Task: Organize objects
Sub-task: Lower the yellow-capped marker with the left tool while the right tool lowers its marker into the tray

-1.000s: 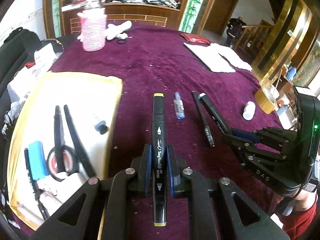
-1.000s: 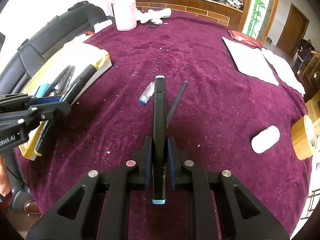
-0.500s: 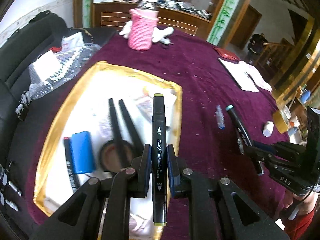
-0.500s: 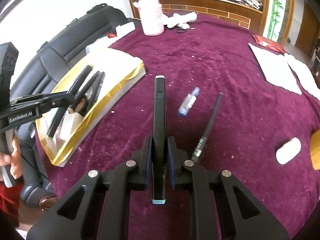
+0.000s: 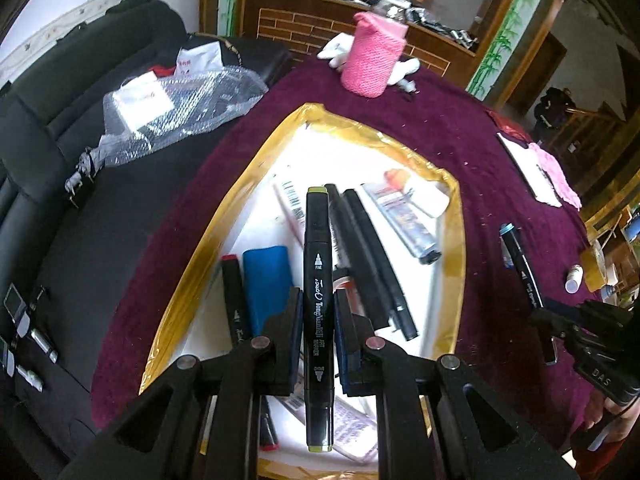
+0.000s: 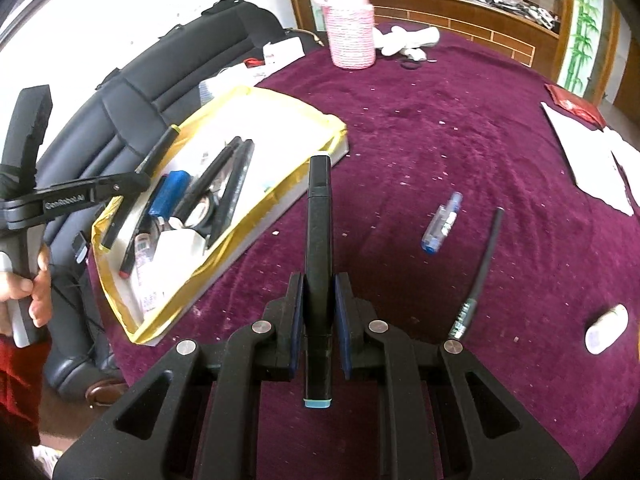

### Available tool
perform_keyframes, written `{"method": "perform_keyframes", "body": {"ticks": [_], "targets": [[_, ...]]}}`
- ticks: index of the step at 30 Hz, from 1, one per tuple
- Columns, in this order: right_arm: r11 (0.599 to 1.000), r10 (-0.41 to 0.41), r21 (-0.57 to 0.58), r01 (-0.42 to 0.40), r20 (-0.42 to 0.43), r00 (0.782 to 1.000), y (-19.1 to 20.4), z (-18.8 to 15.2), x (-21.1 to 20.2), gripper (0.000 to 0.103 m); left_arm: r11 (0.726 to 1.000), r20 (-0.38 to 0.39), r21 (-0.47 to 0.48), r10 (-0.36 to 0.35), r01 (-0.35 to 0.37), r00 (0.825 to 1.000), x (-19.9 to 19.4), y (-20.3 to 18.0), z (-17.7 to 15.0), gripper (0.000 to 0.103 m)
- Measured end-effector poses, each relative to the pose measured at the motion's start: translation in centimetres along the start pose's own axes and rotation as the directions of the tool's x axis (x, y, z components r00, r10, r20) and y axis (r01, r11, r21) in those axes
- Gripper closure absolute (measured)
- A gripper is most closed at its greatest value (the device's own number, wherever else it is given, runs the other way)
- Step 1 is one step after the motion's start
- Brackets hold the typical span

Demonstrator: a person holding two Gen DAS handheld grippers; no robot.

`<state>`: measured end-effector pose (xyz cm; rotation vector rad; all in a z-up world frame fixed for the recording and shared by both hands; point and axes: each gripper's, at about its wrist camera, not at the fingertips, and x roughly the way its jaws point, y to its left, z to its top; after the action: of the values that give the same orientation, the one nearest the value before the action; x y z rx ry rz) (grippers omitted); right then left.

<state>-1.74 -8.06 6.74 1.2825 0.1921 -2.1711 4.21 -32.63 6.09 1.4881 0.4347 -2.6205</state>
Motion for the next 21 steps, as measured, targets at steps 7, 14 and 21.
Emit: {"method": "perform_keyframes", "body": {"ticks": [7,14,21], "targets": [[0.999,0.041,-0.029,-0.042,-0.02,0.999,2.1,1.3,1.2,0.088,0.999,-0.044,-0.034,-0.001,-0.001,0.999,2.7,1.0,0.8,0.09],[0.995,0.093,-0.034,-0.095,-0.051,0.994,4.0,3.8,3.2,0.088,0.998,-0.051,-0.055,0.002,-0.005,0.999,4.1,1.6,2.0,0.09],[0.99,0.132,-0.031,-0.135,-0.095,0.987,5.8,6.6,6.5,0.088,0.998,-0.034,-0.062,0.022,-0.024,0.999,4.9,1.9,3.4,0.09]]}}
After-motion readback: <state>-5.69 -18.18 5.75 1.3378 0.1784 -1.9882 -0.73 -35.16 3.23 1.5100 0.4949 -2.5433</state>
